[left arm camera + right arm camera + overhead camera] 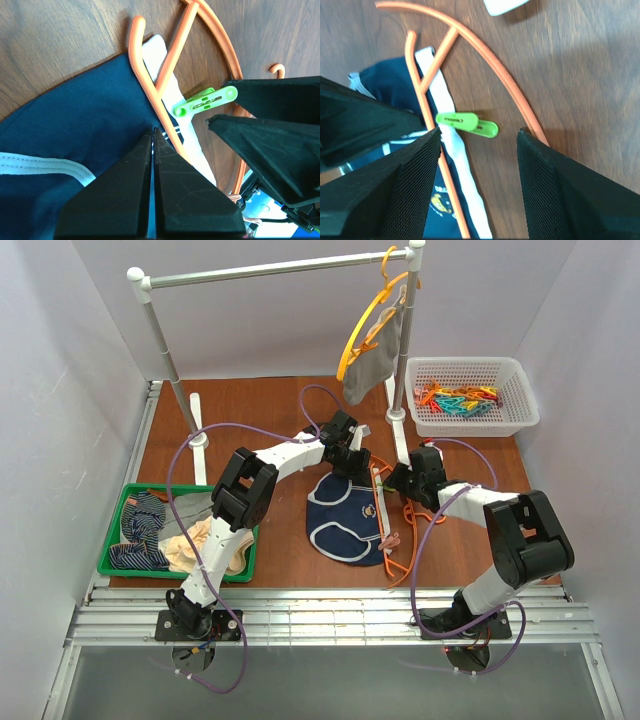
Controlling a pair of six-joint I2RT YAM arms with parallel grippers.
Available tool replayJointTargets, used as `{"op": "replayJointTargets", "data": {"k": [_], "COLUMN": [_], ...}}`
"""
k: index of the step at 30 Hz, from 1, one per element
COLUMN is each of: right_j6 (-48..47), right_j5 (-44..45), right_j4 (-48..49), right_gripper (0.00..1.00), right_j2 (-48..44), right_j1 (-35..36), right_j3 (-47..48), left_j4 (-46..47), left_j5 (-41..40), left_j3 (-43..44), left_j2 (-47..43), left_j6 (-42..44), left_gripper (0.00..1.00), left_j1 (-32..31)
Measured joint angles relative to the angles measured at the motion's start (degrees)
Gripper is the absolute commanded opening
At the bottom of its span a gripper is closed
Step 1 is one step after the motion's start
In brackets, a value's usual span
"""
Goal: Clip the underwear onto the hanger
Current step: Pick up the clamp at the center of the board.
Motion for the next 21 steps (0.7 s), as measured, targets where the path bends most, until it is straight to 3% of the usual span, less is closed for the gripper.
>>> {"op": "replayJointTargets", "data": {"k": [11, 14, 15, 21], "right_j6": [4.42, 5.22, 5.40, 6.54], "right_j5": [0.15, 0.13, 0.13, 0.20], "right_j4": [4.59, 4.72, 4.85, 5.22], "right_gripper": [0.53, 0.44, 0.35, 0.17], "right_j2": [2.71, 2.89, 3.08, 4.13], "right_j1": [-0.04, -0.04, -0.04, -0.04], "right_j3": [0.79, 0.79, 0.79, 0.76], "left_j4": [0.26, 0.57, 0.76, 2.12], "left_j5": [1.01, 2.16, 2.51, 3.76], "left_j3": [0.35, 1.18, 1.51, 2.84], "left_j2": [0.00, 0.00, 0.00, 0.00], "left_j6": [-1.16, -2.25, -2.51, -3.76], "left_gripper": [0.00, 0.00, 0.00, 0.00], "left_j1": [0.00, -0.02, -0.02, -0.57]}}
